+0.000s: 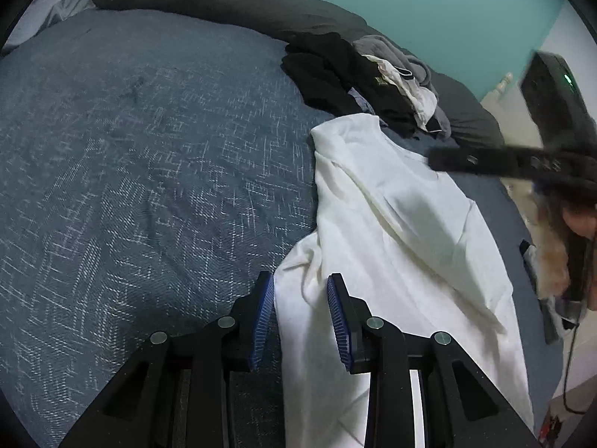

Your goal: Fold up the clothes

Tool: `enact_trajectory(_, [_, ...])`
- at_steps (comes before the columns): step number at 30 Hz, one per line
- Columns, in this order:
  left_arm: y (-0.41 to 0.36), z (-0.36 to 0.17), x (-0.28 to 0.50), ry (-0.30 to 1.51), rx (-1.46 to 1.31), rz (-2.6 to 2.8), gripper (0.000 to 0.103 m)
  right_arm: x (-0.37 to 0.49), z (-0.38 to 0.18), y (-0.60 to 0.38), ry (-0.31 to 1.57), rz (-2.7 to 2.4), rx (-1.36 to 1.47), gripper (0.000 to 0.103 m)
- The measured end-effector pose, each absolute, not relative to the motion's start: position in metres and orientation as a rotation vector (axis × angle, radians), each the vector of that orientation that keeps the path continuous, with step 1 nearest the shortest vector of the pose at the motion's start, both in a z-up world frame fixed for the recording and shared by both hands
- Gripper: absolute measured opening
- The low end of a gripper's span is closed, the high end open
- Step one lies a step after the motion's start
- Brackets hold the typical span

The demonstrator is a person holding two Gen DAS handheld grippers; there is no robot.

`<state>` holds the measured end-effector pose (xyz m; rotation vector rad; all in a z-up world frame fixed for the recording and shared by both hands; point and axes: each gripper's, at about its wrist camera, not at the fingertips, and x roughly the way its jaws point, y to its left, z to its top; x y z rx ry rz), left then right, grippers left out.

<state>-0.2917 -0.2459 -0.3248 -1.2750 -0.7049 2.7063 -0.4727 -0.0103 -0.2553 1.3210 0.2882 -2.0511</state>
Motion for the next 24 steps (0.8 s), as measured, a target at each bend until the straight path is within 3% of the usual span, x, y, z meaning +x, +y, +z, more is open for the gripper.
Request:
enact_trajectory(6, [-0.251, -0.333, -0.292, -0.761, -1.279, 2.686, 0.015, -0.486, -0.276, -0.057, 0.455, -2.023, 1.310, 0.032])
enact_trajectory(14, [-0.257, -0.337, -0.289, -0.803, -1.272, 2.679, 0.008, -0.503, -0.302, -0.097, 0.585, -2.018, 1.328, 0.032])
enact_trajectory(17, [-0.256, -0.340, -0.288, -0.800, -1.278, 2.674, 0.006, -0.509, -0.306, -0.101, 0.609, -2.022, 1.325, 0.007])
enact_trajectory(24, [-0.254, -0.345, -0.288, -0.808, -1.301, 2.673, 0.002, -0.536, -0.287, -0.069, 0.373, -2.126, 1.317, 0.003])
